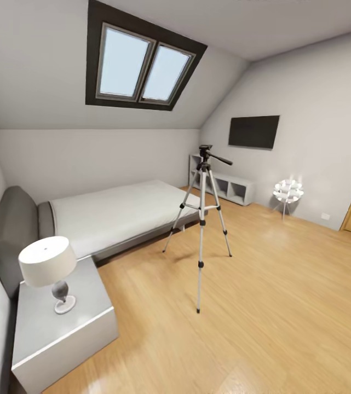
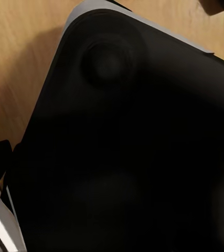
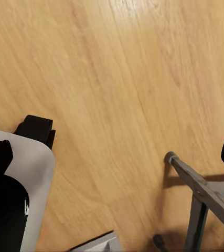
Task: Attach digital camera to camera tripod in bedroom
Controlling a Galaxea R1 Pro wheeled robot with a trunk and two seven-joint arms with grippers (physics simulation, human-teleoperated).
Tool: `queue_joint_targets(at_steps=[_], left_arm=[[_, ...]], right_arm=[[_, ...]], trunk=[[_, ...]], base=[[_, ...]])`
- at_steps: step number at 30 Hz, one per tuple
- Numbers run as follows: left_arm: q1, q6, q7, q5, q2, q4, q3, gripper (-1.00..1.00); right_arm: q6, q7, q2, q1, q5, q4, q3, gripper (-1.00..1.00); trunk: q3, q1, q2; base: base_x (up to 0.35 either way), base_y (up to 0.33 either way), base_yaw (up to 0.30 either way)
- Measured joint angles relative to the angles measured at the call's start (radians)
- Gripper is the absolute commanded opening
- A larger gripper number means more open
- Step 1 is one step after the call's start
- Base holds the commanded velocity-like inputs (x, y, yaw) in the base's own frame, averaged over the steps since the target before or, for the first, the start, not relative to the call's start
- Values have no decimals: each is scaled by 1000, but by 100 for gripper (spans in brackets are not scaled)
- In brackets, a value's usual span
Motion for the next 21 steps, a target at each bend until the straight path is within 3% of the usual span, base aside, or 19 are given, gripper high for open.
queue_joint_targets(at_steps=[21], left_arm=[[0,0,1,0,0,0,0,100]], right_arm=[[-1,-1,0,0,0,0,0,100]], trunk=[[0,0,0]], base=[[0,0,-219]])
